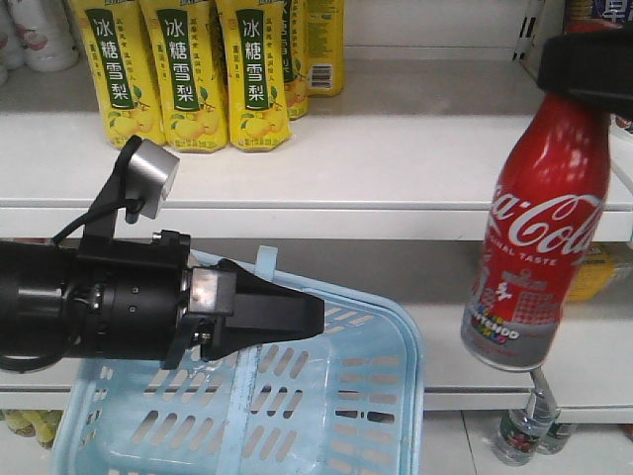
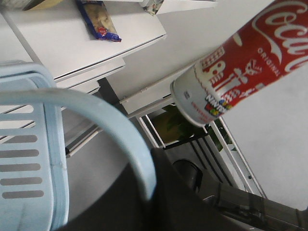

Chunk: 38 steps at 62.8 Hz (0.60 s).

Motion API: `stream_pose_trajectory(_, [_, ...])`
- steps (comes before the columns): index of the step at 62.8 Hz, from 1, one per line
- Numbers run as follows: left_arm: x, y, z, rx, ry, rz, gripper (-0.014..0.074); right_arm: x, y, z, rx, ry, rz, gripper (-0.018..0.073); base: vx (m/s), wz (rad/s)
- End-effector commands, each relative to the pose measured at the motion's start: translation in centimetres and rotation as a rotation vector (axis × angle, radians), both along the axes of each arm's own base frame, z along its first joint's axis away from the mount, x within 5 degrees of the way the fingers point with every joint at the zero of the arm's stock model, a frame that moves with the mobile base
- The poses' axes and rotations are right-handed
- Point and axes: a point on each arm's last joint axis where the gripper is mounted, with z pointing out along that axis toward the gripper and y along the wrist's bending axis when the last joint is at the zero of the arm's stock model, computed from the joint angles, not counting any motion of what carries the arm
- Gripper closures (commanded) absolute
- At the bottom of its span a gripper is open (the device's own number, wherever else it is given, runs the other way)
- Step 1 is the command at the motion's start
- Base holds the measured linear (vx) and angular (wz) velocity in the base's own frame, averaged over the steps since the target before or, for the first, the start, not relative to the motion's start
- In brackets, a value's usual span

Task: Place coke in basket with both arms
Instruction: 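Grasp the red Coca-Cola bottle by its neck with the right gripper, then move the bottle over the basket and release it with the right gripper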

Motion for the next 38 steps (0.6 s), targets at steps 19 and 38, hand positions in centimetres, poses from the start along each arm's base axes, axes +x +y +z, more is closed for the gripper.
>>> stream_pose_trajectory(19, [-0.6, 0.0, 2.1, -0.095, -0.017, -0.002, 0.0603, 2.6, 0.7, -6.6, 0.284, 0.185, 0.065, 0.0563, 0.0, 0.0])
stream_pose_trajectory(38, [-0.6, 0.0, 2.1, -0.095, -0.017, -0.002, 0.0603, 4.2, 3.8, -11.1, 0.269, 0.271, 0.114, 0.0563, 0.0, 0.0])
